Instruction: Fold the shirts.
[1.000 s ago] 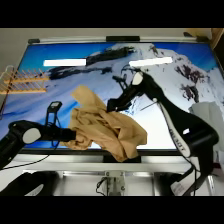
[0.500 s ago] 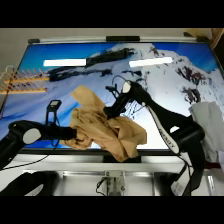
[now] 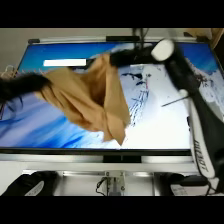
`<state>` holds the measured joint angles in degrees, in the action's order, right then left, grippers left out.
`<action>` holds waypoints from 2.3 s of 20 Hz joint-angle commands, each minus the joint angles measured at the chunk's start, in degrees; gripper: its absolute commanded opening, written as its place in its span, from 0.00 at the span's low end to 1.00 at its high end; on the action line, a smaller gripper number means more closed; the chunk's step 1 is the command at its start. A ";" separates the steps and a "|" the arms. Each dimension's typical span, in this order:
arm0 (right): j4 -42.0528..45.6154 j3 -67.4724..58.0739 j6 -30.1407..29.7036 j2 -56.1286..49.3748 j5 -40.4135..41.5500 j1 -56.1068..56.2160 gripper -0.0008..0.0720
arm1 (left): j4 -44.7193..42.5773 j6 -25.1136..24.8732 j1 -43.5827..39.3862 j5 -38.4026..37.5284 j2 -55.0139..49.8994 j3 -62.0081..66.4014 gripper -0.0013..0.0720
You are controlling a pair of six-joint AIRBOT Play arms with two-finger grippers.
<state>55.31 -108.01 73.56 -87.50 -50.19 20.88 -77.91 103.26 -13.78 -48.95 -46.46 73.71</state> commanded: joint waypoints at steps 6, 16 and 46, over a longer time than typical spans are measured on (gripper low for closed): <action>14.99 -5.92 7.50 18.21 -14.67 -1.11 0.12 | 6.78 -5.20 0.83 -6.32 -0.87 20.96 0.09; 25.68 71.69 41.03 38.69 -9.64 13.90 0.12 | 5.99 3.98 -14.10 -5.95 -0.70 -41.48 0.09; 16.22 39.60 8.68 -1.53 -18.08 14.51 0.12 | 0.22 -0.15 -19.80 -2.69 -0.35 -41.22 0.17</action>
<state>71.35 -68.16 81.43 -88.71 -68.88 35.59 -75.61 103.09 -33.58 -51.55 -46.81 32.42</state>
